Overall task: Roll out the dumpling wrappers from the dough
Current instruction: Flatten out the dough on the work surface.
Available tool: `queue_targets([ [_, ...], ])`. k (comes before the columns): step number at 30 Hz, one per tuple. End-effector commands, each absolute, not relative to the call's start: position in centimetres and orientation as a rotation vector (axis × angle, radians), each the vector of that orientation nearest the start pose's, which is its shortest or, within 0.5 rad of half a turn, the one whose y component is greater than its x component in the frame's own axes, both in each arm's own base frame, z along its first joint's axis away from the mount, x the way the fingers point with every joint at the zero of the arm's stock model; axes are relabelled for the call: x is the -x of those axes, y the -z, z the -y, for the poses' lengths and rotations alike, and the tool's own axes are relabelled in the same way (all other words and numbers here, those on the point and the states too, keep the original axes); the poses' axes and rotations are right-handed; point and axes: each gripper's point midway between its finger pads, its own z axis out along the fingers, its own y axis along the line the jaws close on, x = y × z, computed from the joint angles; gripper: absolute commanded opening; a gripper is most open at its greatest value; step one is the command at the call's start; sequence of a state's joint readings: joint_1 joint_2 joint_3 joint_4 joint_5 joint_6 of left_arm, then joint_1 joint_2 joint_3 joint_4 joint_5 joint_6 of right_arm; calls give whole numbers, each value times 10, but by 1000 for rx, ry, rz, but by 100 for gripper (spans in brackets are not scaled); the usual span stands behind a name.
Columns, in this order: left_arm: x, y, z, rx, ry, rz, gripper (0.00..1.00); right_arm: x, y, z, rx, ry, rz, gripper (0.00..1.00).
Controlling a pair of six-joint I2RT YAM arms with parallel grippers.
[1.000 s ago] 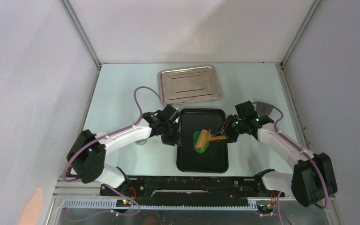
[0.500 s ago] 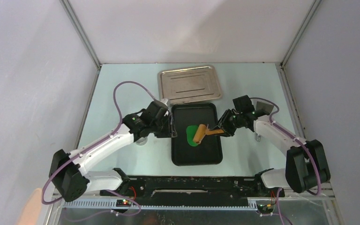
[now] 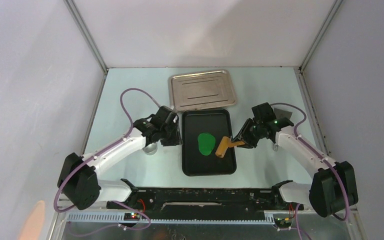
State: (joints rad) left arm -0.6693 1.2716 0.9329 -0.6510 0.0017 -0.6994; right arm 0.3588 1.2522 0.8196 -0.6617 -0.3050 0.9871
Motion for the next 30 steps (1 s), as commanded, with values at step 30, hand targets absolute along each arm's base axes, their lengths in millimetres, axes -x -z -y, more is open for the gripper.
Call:
queue_targets([
  [30,-233,-85,201,76,431,-2690,38,-245,-66,-214,-657,-644,-2915,0],
])
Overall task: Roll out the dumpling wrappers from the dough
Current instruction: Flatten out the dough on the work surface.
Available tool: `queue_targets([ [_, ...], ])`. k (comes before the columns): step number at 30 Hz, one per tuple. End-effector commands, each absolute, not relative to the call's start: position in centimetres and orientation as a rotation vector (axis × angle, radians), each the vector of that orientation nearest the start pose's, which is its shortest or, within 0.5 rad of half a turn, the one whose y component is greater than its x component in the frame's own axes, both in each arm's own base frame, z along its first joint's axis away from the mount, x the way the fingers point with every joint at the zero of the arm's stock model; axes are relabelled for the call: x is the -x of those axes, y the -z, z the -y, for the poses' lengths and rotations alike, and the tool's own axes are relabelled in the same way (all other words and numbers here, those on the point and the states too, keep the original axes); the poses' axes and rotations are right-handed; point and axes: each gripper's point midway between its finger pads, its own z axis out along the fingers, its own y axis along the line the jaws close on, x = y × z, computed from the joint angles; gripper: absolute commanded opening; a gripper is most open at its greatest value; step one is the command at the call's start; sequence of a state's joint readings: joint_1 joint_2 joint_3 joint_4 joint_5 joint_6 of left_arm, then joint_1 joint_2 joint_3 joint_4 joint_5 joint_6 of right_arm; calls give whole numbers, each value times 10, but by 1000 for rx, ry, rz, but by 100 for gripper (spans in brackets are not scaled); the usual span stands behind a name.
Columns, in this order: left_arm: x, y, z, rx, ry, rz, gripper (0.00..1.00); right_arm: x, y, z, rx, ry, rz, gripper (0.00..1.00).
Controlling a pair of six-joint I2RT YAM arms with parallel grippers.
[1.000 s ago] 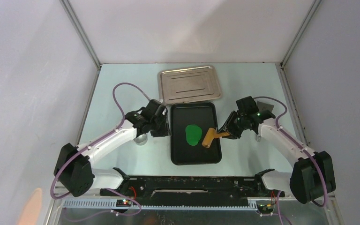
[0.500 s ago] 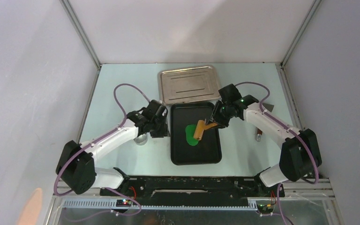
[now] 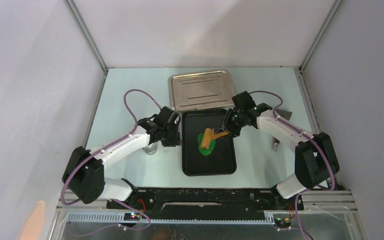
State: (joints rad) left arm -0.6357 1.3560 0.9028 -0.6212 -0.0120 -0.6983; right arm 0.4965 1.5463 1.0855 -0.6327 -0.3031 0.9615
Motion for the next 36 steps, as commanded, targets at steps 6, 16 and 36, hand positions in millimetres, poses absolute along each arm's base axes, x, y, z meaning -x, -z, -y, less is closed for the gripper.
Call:
queue_targets([
  [6,-231,-82,206,62,455,-2712,38,-246,-59,-206,-697,-616,-2915,0],
  [16,-228,-54,210,58,460,-2760,39,-217,-46,-181,-660,-490,-3001,0],
  [36,-242,-28,216,-5,422,-2767,36,-193,-58,-181,-650,-605,-3032,0],
])
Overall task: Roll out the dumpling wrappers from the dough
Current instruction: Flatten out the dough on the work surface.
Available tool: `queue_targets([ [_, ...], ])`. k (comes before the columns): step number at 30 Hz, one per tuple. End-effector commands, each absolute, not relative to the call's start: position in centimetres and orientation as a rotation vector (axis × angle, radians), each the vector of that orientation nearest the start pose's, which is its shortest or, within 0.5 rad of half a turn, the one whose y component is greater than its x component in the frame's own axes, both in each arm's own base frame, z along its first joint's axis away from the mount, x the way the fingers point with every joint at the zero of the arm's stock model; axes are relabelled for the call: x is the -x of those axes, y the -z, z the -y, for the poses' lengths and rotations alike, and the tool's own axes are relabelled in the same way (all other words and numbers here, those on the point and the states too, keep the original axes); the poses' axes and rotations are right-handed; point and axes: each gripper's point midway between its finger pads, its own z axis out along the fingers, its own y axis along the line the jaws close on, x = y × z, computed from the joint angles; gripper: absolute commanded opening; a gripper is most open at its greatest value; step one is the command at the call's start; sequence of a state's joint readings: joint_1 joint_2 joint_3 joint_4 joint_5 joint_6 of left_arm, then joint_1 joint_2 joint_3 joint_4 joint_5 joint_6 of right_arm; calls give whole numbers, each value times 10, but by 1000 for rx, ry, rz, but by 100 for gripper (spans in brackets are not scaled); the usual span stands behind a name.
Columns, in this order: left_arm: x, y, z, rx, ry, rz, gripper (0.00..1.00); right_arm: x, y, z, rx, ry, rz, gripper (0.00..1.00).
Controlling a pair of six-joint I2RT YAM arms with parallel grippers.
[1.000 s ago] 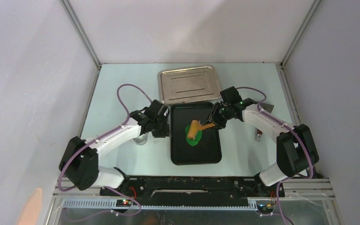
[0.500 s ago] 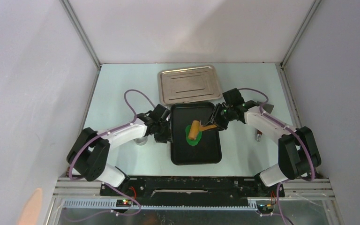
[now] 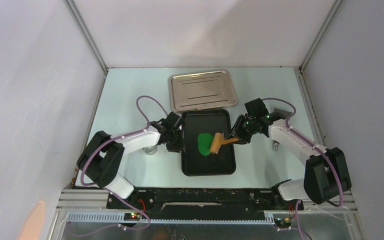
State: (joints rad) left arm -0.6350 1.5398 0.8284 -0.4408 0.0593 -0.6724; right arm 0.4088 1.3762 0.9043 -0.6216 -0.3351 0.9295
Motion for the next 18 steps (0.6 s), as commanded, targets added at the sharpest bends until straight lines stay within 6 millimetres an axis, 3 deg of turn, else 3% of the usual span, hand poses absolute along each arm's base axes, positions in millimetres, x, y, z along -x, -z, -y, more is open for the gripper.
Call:
queue_targets([
  [1,-242,-26,216,-7,415,-2772,35,-195,-59,-186,-643,-637,-3031,0],
  [7,-240,-18,217,-10,416,-2790,34,-206,-84,-219,-572,-897,-2987,0],
  [18,-234,-2,222,-5,460,-2822,28,-219,-126,-240,-534,-1107,-2941,0],
])
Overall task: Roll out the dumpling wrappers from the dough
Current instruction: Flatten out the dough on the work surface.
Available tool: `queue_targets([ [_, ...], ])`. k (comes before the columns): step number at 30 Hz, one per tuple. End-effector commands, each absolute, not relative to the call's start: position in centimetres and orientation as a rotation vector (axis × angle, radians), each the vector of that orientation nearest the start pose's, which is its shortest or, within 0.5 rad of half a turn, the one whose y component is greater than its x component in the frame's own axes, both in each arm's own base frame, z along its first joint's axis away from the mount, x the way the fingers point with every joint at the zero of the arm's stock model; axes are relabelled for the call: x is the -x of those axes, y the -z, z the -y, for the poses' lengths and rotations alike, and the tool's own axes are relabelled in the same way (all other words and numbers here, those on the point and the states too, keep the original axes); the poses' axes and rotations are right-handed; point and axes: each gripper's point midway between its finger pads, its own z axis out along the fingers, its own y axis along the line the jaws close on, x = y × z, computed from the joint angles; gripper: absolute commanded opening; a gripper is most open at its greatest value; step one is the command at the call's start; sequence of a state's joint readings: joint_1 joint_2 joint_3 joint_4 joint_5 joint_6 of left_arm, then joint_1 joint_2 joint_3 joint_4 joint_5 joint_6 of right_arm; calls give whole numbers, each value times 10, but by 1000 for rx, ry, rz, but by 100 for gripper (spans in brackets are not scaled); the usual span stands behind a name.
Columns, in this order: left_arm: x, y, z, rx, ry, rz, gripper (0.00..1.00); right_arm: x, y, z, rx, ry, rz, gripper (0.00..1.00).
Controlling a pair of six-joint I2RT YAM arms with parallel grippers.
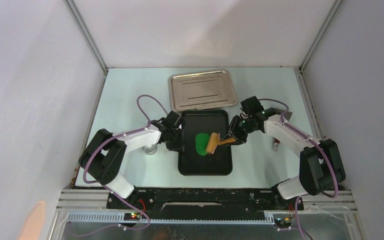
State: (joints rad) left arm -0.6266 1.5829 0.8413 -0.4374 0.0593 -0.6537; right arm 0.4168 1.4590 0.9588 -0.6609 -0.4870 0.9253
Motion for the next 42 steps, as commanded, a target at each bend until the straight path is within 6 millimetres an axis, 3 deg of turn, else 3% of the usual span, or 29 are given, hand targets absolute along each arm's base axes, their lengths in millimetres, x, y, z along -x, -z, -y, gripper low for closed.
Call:
queue_targets([
  [1,-234,-1,222,-4,457,-2823,27,-220,-129,-243,-528,-1127,-2936,0],
  [7,-232,0,219,-2,447,-2824,15,-224,-151,-255,-508,-1220,-2899,0],
  [12,-231,0,216,7,431,-2825,0,-225,-127,-238,-608,-1062,-2954,0],
  [19,-221,1,210,4,423,-2843,0,-216,-75,-204,-750,-890,-3023,0],
  [23,-209,-1,209,-56,458,-2853,0,-209,-62,-206,-771,-897,-3074,0],
  [26,-203,-3,201,-78,419,-2854,0,-215,-60,-211,-804,-915,-3058,0],
  [32,-203,-9,200,-59,442,-2822,0,-226,-32,-206,-922,-822,-3072,0],
  [39,-200,-11,201,-73,462,-2827,0,-194,-29,-172,-925,-643,-3097,0],
  [42,-203,-11,200,-92,442,-2818,0,-194,-36,-160,-900,-548,-3043,0],
])
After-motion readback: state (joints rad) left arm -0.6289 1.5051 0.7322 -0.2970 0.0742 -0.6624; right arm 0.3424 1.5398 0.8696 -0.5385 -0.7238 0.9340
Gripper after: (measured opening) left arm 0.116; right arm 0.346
